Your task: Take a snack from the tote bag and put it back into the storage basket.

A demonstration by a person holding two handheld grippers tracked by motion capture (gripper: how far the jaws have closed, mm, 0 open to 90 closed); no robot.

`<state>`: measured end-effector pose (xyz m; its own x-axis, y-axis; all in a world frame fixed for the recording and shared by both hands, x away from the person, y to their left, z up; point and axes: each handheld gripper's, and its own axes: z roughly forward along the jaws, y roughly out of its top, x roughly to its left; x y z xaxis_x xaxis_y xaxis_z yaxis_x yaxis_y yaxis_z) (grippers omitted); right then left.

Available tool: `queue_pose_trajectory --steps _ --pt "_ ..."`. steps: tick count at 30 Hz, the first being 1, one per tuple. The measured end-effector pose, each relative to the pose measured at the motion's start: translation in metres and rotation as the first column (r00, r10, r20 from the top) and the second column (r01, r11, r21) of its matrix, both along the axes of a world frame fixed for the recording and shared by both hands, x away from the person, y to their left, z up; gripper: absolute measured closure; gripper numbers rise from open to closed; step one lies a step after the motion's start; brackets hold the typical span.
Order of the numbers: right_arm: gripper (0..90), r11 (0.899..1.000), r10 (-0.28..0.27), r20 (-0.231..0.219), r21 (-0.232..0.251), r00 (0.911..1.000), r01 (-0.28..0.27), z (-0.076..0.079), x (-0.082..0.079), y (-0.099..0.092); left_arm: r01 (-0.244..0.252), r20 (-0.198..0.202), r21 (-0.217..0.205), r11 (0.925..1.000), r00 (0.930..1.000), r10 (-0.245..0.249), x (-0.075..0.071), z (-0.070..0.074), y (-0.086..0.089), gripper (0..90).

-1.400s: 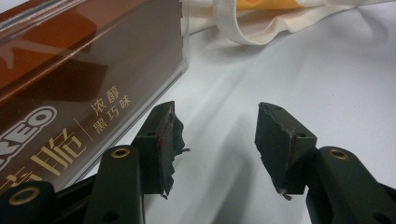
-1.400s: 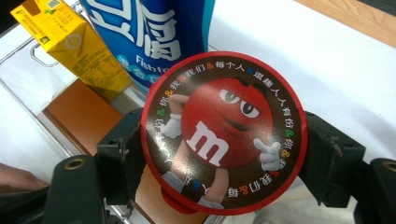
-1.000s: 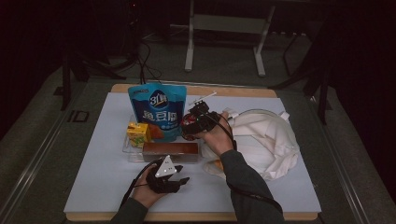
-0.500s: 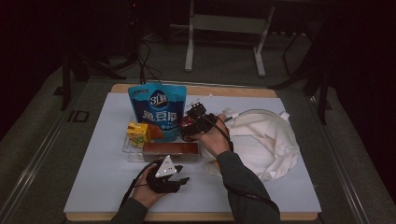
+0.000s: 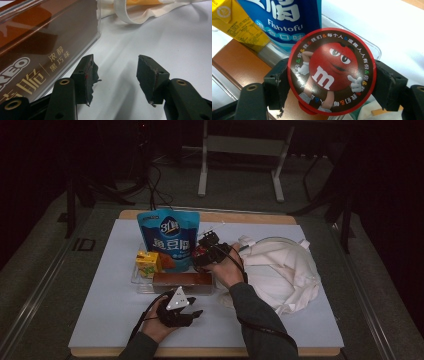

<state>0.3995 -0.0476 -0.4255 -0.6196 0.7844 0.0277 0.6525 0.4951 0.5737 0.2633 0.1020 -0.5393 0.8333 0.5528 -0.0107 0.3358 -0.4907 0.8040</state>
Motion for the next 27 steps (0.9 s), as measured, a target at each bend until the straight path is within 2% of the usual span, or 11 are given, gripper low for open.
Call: queue_pose_trajectory --steps 20,23,24,27 --pt "24.5 1.0 -0.015 -0.045 -0.024 0.9989 0.014 -0.015 0.002 -0.001 0.001 -0.001 0.001 1.0 1.0 -0.001 0.0 0.0 0.0 48.6" --pt "24.4 1.0 -0.025 -0.032 -0.007 0.9992 0.025 -0.013 0.001 -0.002 0.001 -0.001 0.0 1.0 1.0 -0.001 0.0 0.0 0.0 48.6" --pt "24.5 1.0 -0.029 -0.02 0.001 0.9994 0.029 -0.007 0.001 -0.004 0.0 0.0 -0.001 1.0 1.0 0.0 0.0 0.0 0.0 48.6" --pt "24.5 1.0 -0.027 -0.008 0.0 0.9996 0.027 -0.004 0.001 -0.006 0.0 0.0 -0.001 1.0 1.0 0.0 0.0 0.0 0.0 48.6"
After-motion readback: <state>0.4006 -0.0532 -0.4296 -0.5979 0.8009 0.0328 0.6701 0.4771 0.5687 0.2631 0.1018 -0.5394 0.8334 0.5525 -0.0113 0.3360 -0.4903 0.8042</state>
